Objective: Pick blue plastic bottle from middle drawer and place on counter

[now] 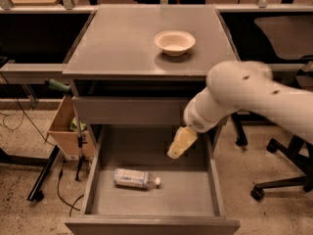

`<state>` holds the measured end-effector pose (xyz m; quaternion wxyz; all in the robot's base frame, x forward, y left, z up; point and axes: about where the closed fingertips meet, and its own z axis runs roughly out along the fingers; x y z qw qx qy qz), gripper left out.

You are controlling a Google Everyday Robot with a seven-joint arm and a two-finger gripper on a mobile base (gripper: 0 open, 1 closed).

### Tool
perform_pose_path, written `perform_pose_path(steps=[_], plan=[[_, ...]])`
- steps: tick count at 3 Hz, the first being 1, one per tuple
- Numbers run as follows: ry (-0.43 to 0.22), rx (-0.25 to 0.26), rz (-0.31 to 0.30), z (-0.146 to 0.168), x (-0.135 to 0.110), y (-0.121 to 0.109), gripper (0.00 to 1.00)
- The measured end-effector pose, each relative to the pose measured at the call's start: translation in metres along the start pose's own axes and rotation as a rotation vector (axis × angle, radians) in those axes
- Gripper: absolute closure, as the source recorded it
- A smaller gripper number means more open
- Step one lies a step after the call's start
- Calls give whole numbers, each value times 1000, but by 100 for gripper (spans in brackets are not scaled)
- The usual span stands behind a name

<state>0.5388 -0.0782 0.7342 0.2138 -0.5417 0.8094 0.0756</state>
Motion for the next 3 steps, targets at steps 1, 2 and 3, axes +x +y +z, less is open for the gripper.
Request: perform_pose_path(steps=[1, 2, 3], plan=[[-61, 13, 46, 73, -42, -9, 0], [-91, 26, 68, 77, -54, -13, 0], [-85, 22, 63, 76, -52, -11, 0]])
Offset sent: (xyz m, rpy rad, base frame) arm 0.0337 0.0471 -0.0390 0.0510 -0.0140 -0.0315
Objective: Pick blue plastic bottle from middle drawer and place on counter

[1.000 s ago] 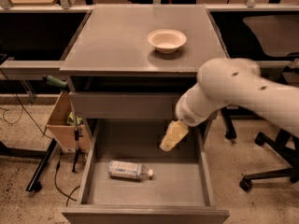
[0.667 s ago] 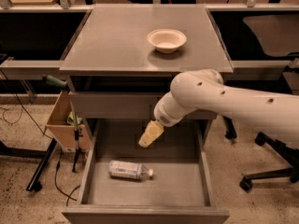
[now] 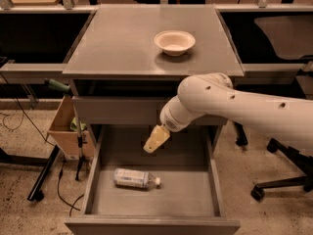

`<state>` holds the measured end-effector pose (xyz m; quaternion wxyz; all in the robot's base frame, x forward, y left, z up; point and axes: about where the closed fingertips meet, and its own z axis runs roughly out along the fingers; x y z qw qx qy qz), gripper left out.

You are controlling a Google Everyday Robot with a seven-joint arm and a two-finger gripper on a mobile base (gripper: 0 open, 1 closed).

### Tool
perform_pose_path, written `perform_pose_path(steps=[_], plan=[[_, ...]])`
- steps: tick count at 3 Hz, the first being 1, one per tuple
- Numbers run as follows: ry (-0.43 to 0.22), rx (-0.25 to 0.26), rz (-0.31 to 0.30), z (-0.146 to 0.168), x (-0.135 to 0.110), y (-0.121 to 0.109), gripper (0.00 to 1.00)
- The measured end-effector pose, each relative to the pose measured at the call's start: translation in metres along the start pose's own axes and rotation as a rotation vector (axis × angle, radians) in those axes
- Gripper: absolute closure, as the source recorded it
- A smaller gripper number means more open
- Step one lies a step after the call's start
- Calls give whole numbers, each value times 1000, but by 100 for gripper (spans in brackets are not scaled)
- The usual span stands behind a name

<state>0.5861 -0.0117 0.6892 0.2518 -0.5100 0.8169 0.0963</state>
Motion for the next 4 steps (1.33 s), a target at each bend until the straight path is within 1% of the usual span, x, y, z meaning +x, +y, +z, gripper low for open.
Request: perform_pose_path(steps=[1, 2, 3, 4], plan=[[-12, -26, -36, 9, -4, 3, 0], [-8, -81, -79, 55, -1, 23, 0], [-1, -175, -77, 128, 24, 50, 0], [2, -248, -62, 187, 32, 75, 0]])
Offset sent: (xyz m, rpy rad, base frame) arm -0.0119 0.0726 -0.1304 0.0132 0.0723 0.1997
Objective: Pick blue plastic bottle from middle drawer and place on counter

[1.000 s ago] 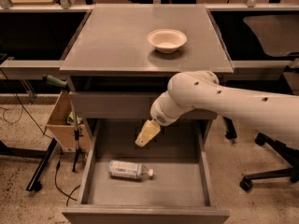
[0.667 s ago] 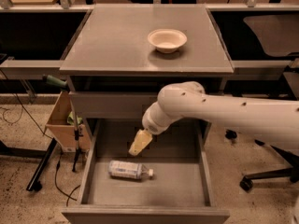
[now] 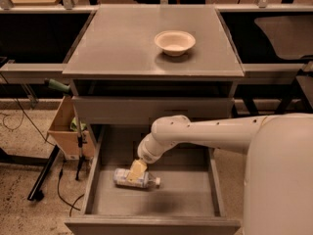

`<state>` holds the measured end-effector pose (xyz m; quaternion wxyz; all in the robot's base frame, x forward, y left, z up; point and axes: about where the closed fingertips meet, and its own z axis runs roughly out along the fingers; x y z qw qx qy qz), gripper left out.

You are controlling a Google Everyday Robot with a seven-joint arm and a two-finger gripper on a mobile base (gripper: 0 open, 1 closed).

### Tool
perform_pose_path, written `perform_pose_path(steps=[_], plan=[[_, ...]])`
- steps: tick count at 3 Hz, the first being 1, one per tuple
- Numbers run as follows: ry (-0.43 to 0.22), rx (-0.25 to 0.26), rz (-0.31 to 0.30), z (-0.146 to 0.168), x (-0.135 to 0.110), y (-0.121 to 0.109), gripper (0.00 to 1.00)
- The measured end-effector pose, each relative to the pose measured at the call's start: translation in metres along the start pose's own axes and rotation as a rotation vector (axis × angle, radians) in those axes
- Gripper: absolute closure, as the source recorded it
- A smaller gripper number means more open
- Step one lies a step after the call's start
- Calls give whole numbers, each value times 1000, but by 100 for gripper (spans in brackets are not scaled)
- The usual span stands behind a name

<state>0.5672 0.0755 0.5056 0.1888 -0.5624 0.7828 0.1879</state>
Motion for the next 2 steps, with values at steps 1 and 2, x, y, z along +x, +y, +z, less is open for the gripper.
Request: perform_pose_path(steps=[1, 2], plan=[[-9, -42, 11, 63, -8, 4, 0], [-23, -70, 48, 114, -12, 5, 0]])
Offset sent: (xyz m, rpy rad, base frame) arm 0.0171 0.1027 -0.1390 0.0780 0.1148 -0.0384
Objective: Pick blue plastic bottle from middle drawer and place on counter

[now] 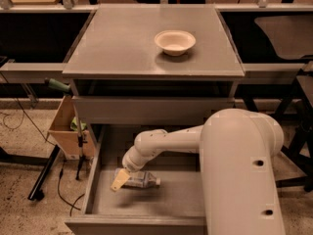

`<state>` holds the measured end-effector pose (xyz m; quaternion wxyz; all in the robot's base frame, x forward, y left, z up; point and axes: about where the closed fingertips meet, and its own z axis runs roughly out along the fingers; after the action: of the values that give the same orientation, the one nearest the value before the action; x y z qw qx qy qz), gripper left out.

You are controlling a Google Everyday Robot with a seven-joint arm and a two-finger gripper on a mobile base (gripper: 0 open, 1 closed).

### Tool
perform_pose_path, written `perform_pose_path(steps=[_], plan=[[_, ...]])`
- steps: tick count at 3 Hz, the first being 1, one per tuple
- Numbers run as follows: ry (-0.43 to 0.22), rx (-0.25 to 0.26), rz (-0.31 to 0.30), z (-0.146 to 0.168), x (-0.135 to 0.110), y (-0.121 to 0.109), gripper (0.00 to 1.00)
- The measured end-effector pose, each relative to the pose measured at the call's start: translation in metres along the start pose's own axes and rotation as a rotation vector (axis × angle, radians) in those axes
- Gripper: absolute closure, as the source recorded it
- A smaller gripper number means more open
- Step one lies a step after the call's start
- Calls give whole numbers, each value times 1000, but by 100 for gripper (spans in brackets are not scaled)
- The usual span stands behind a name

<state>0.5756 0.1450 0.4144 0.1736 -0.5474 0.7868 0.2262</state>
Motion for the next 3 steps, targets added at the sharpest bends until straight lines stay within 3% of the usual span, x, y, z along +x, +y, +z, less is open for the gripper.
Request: perform_pose_path(steps=[1, 3], plan=[[-38, -26, 45, 32, 3, 0, 0], [-100, -43, 114, 55, 11, -1, 42]])
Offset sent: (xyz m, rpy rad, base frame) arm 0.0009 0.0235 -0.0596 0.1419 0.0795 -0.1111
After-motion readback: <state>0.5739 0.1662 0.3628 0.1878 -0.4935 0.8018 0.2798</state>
